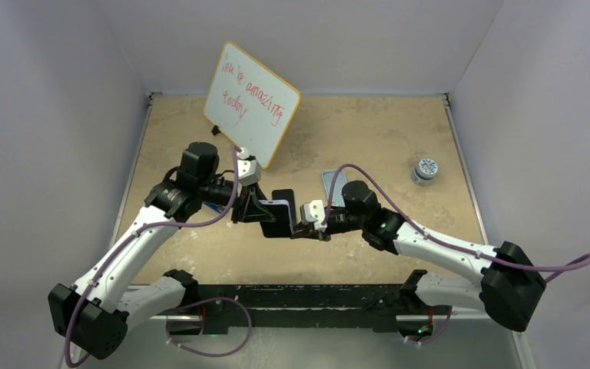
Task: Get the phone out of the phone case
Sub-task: Remove the phone from the phone case.
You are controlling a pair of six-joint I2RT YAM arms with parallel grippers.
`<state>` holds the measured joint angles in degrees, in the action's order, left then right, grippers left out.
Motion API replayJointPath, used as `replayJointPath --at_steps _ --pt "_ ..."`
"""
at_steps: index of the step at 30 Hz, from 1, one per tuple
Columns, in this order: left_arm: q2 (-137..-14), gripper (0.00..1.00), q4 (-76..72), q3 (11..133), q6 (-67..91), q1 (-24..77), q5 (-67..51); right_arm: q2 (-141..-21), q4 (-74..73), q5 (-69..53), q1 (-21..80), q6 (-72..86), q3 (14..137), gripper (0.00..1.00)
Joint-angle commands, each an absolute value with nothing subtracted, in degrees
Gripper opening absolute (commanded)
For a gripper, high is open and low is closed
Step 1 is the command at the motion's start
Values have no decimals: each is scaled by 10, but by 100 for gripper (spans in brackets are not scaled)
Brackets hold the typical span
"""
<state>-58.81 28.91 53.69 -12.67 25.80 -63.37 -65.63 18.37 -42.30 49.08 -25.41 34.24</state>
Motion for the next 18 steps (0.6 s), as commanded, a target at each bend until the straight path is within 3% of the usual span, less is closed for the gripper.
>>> replayJointPath --at_steps 1,9,18 --pt "-575 0 282 560 -126 265 -679 -667 112 -466 494 -397 387 0" --pt "-565 0 287 548 -136 281 -686 -712 -31 -427 494 -535 476 0" --pt "-550 0 287 537 -137 292 -681 -713 -27 -355 494 -547 493 0"
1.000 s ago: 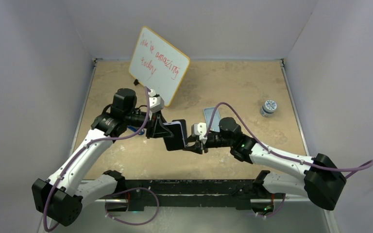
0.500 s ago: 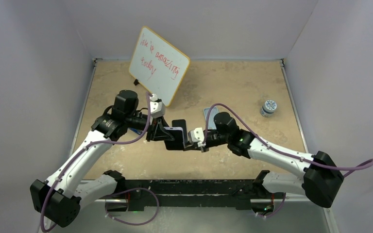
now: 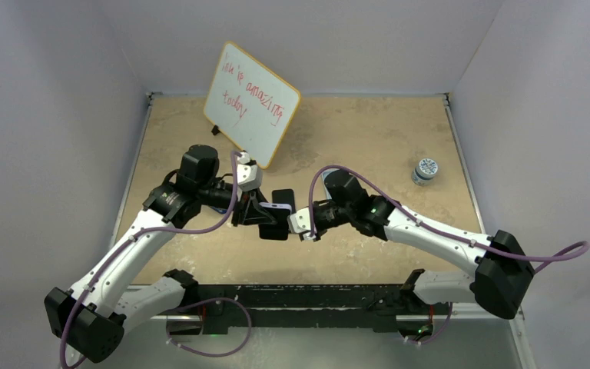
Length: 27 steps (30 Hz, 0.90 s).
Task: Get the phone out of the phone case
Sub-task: Remove the phone from the phone case.
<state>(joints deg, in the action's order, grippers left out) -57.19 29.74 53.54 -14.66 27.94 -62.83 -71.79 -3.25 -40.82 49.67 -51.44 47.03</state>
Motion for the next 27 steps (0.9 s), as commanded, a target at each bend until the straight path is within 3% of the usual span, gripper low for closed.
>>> replayJointPath --at_steps 1,6,14,27 --pt "-549 0 285 536 -136 293 -678 -711 -24 -355 494 -543 490 0" --pt "-542 0 275 529 -129 294 -672 -686 105 -339 493 -449 437 0" --pt "-538 0 242 515 -91 294 -659 -665 331 -252 482 -192 357 19" --pt "-559 0 102 457 78 293 -616 -650 518 -208 467 4 286 24"
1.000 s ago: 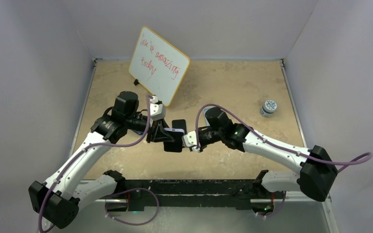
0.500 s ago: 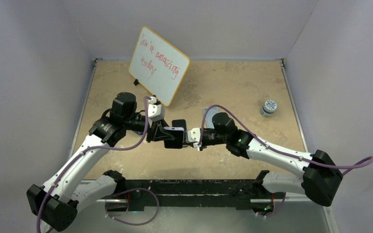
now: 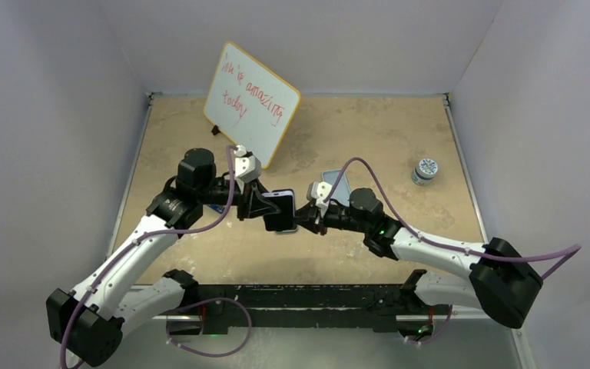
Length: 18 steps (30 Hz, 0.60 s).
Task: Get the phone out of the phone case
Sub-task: Remove the phone from the phone case.
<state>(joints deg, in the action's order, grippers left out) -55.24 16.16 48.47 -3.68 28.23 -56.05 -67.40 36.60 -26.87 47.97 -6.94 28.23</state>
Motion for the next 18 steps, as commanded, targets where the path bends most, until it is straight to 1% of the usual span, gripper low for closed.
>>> replayJointPath --at_steps 1,6,10,18 --pt "-558 0 89 453 90 292 -612 -650 532 -214 465 18 281 24" --pt "-567 0 41 434 148 293 -580 -653 602 -264 453 72 261 26" --pt "-589 0 11 425 184 290 -570 -657 621 -294 446 93 261 26" --pt "-638 0 -90 382 268 290 -544 -690 697 -348 426 178 254 24"
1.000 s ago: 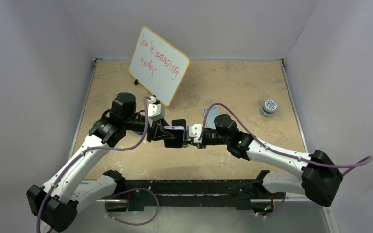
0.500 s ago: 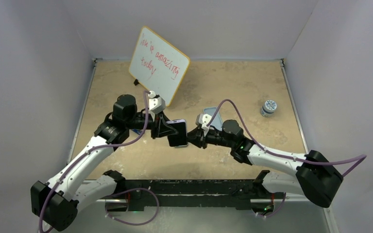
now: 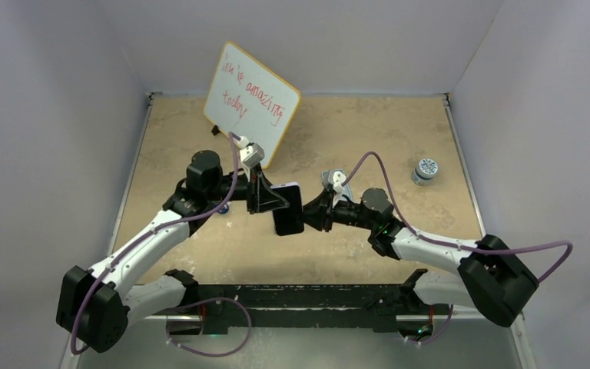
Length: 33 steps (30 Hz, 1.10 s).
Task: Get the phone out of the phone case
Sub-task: Remove the phone from the phone case.
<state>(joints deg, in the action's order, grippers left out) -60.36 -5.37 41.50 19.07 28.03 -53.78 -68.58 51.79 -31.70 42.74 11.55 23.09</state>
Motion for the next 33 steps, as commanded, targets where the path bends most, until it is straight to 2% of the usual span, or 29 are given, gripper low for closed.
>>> replayJointPath --at_steps 1,4,11,13,15,22,25,33 --pt "-649 0 -101 378 278 290 -540 -697 708 -353 425 190 251 23" --pt "-677 0 -106 374 295 290 -511 -716 757 -362 421 232 236 18" --pt "-749 0 -136 380 326 291 -465 -757 820 -367 417 304 209 0" --pt "-764 1 -139 383 329 291 -452 -764 830 -357 417 320 201 0" --pt "-774 6 -138 386 329 291 -436 -768 829 -340 416 335 194 0" --pt "-781 45 -60 411 304 291 -321 -758 757 -268 416 376 185 0" --pt "-772 56 -49 411 307 291 -272 -754 730 -252 416 404 186 0" --pt "-748 63 -17 419 302 299 -194 -731 634 -202 416 432 185 0"
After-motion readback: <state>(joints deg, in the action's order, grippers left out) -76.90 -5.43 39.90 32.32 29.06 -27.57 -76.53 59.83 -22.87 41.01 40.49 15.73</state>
